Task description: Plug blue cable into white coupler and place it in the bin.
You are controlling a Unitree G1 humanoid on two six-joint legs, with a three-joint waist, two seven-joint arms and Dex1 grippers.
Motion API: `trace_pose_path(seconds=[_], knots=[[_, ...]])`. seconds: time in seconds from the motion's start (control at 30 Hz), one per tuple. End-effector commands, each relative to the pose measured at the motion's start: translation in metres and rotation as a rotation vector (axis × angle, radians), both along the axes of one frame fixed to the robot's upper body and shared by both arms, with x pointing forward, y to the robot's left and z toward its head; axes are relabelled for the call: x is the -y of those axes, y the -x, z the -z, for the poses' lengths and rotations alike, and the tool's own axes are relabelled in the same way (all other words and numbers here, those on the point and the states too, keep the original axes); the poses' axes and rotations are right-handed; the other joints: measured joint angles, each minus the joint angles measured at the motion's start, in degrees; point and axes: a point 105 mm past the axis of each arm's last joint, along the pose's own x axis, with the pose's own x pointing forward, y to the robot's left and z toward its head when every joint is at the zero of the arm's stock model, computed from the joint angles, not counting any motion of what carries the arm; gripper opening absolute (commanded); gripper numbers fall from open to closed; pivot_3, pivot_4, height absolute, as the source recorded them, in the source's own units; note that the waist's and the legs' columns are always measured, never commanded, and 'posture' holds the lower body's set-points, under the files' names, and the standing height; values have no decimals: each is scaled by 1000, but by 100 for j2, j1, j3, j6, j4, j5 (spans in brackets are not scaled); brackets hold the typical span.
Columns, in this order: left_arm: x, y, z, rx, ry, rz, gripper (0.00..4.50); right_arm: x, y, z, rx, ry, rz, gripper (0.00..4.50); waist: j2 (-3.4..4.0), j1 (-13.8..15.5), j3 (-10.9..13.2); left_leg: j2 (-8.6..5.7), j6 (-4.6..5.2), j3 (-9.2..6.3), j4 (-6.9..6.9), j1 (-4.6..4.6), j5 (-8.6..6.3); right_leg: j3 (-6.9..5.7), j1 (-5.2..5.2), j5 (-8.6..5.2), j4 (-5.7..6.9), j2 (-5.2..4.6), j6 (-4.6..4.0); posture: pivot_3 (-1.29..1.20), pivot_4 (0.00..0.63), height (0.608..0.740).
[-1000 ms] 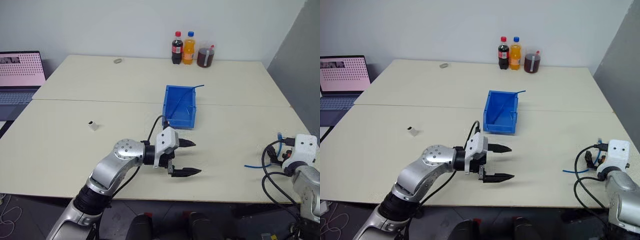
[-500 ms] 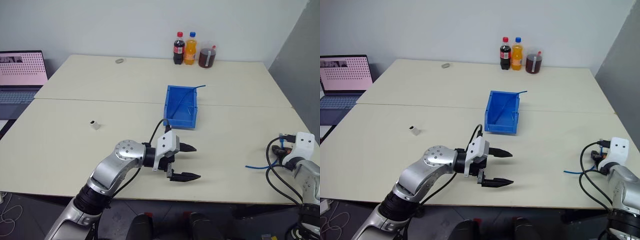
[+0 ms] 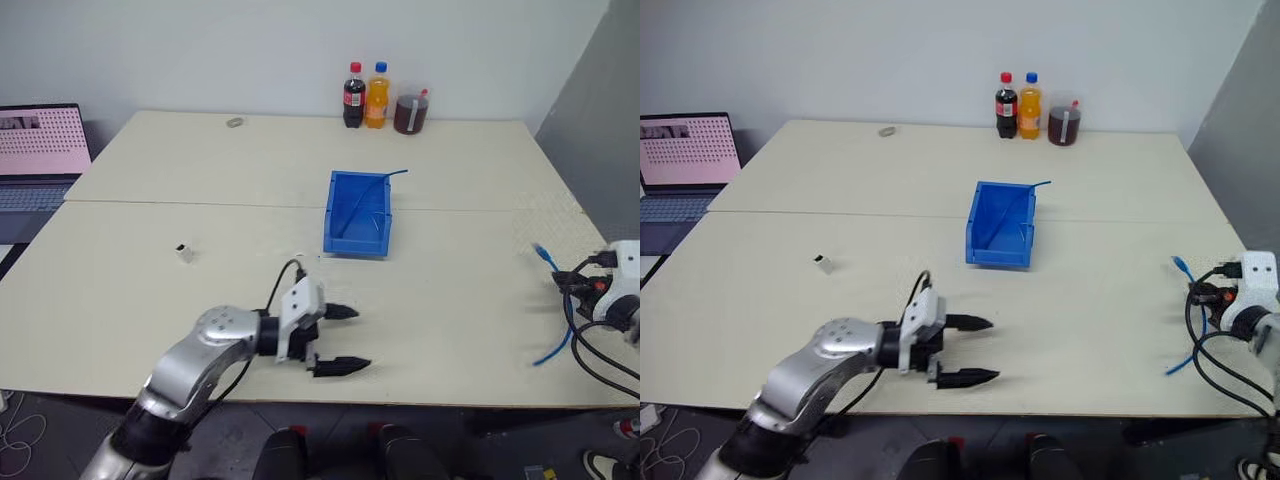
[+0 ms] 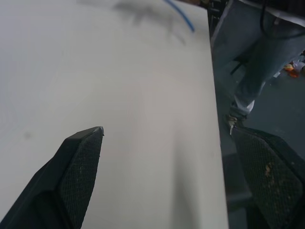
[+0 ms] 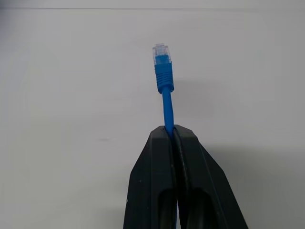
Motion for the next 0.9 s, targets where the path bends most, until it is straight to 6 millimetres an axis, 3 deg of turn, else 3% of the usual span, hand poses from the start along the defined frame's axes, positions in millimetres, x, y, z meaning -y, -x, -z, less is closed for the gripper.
trace_pose_path(seconds=[0.03, 0.13, 0.23, 0.43, 0.67, 0.9], knots=[[-30, -11, -4, 46, -10, -111, 4500, -72, 14, -16, 67, 215, -462, 25, 3, -4, 5, 2, 0, -6, 2, 1, 0, -12, 6, -2, 0, -1, 0, 0, 150, 740], [-54, -28, -3, 63, -26, -222, 4500, -113, 6, -12, 166, 375, -666, 25, -12, 0, 17, 4, -1, -19, 7, 18, 0, -35, 20, -9, -1, -6, -9, 0, 150, 740], [-65, -37, -7, 87, -27, -267, 4500, -154, -4, -4, 232, 421, -819, 25, -19, 0, 27, 3, 2, -17, 9, 27, 3, -34, 19, -15, 0, -10, -36, 0, 150, 740], [-86, -38, -4, 82, -50, -330, 4500, -228, -26, 11, 318, 476, -1054, 25, -20, 9, 30, 4, 1, -15, 3, 11, 3, -44, 13, 5, 3, -11, -33, 0, 150, 740], [-97, -37, 1, 82, -70, -367, 4500, -257, -36, 31, 341, 515, -1156, 25, -20, 110, 31, 3, -7, -25, 0, -3, -2, -63, 10, -1, 4, -14, -62, 0, 150, 740], [-98, -54, -4, 158, -66, -397, 4500, -267, -27, 38, 268, 420, -1208, 1539, -17, 149, 33, 8, -8, -32, 3, -3, -2, -71, 9, -1, 13, -8, -63, 0, 150, 740]])
